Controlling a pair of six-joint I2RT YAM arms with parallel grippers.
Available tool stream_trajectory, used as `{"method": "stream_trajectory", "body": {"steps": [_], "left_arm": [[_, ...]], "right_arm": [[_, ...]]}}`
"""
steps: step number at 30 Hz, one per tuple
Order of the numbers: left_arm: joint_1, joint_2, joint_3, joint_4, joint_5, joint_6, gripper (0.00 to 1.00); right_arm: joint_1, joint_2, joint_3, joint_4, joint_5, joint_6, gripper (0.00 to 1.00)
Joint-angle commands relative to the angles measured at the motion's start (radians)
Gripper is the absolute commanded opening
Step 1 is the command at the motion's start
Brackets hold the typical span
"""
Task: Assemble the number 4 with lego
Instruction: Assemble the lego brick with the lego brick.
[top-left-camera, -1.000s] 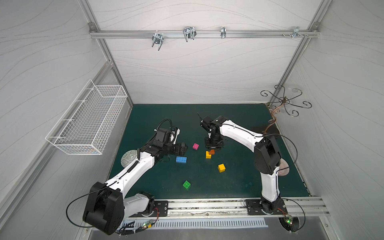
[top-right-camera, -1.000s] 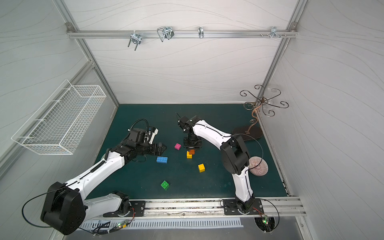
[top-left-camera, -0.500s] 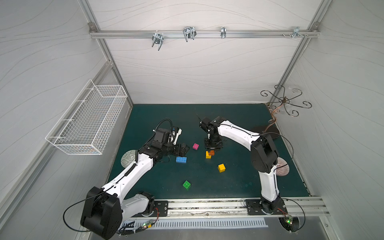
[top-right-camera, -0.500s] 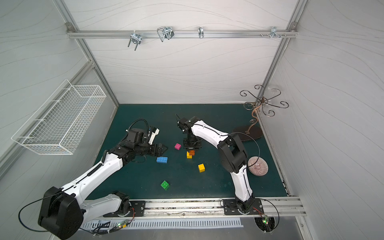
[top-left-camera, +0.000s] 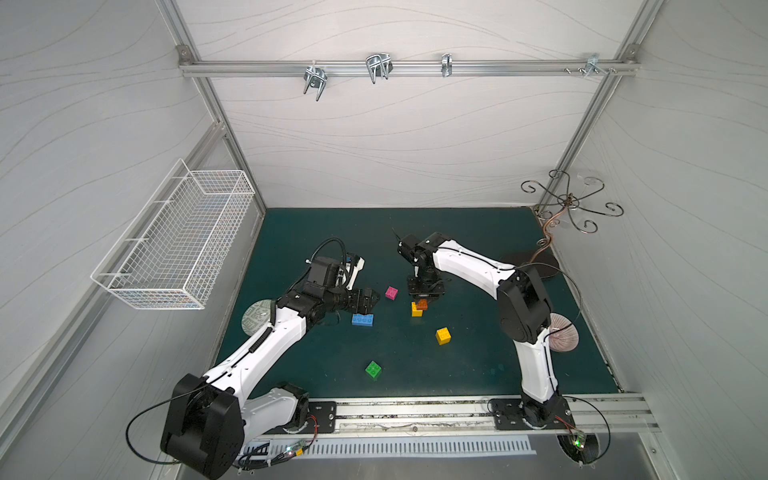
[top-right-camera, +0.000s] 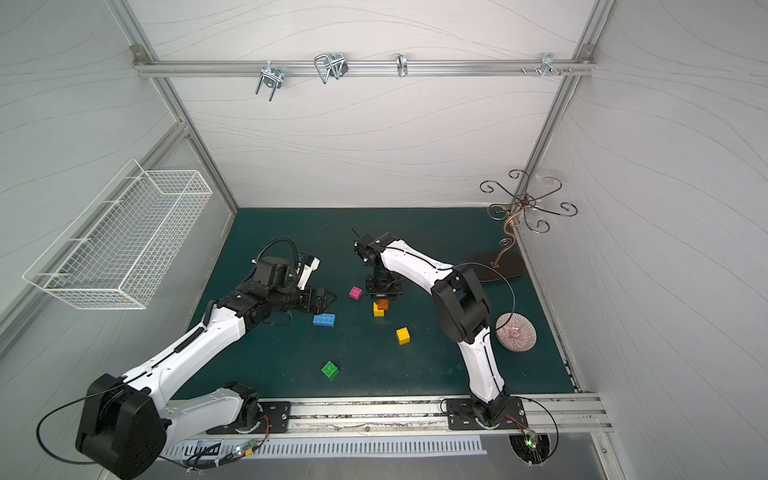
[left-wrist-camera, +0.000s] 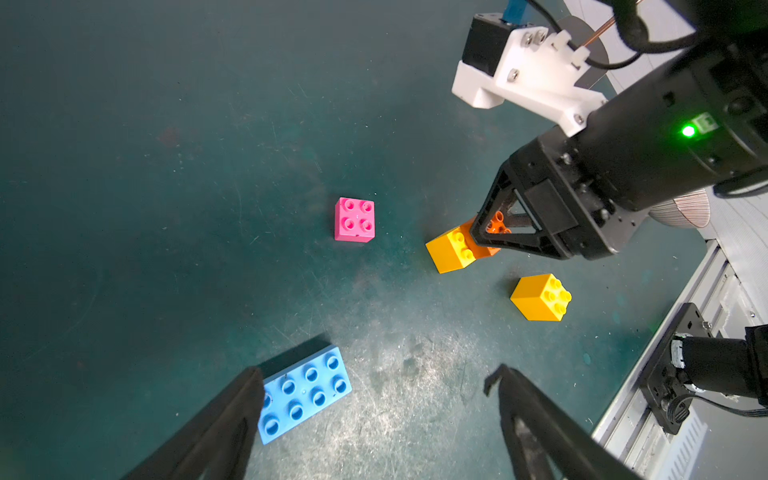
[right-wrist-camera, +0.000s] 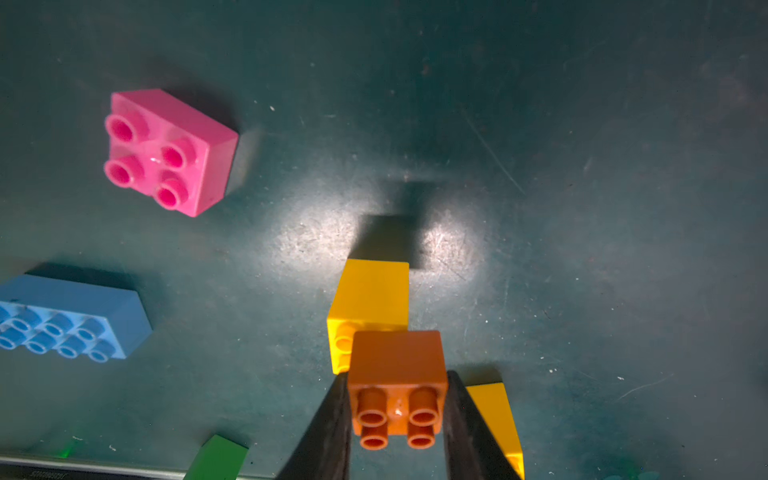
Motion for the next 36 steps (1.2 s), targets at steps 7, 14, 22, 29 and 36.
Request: {"method": "stream_trajectory", "body": {"steps": [7,14,22,29,36], "left_arm": [[-0.004,-0.009,0.008,0.007,0.012,0.024,0.9],[-0.004,-0.005,0.009,0.007,0.011,0.024,0.9],[-0.004,-0.004,0.011,0.007,0.005,0.024,0.9],[-0.006,-0.001,0.011,0.004,0.0,0.024,0.9],[-0.006,0.002,0.012,0.005,-0.001,0.025,0.9]], "right_arm": [[-0.006,0.02,-0.002,-0.038,0.009,-0.002,0.19],[-0.006,0.044,-0.002,-0.052,0.023,-0.019,0.19],[-0.006,0.064,0.002,-0.044,0.029,-0.021,0.2],[0.0,0.089,0.023,-0.053,0.045,-0.027,0.2],[0.01,0.112,0.029,-0.065,0.065,-0.032,0.2]]}}
